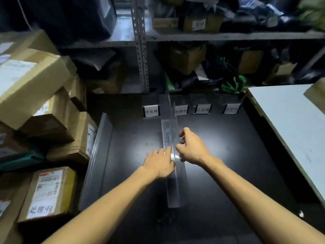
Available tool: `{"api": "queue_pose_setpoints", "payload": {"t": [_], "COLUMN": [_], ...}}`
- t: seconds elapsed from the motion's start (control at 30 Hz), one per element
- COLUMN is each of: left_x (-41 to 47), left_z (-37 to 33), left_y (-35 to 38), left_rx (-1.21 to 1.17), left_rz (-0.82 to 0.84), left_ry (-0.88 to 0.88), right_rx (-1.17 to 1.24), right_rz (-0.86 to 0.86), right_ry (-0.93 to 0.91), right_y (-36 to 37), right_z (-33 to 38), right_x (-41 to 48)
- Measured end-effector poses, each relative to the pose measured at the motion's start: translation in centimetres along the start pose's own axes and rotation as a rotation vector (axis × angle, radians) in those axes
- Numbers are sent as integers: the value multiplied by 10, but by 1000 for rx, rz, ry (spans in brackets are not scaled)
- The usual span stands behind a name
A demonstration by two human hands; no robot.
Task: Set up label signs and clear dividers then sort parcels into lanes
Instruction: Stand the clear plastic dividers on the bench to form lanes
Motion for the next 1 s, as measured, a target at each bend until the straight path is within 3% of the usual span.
{"api": "queue_pose_setpoints", "payload": {"t": [0.3, 0.67, 0.83, 1.0], "left_x": [42, 55, 50, 50], "left_z": [36, 44, 47, 48], "left_y": [77, 85, 99, 101], "left_rx": [81, -11, -60, -71], "left_rz": [123, -6, 145, 169], "left_ry": [37, 77, 65, 38], "right_rx": [-113, -34, -33, -12], "right_rz": [-29, -7, 3, -21], "right_ry": [-46, -15, -7, 34], "right_y": [50, 49, 53, 53], "right_z": [-32, -41, -38, -43], "right_x": [16, 16, 14, 11]}}
Point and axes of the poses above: each hand's wrist, its own x-axis towards the middle knuckle, its own y-axis out of the palm, z = x × y, the point moved 8 cm from there along x, towards the middle knuckle, and after that the axes turned 8 degrees about -z, right-handed, at the moved point
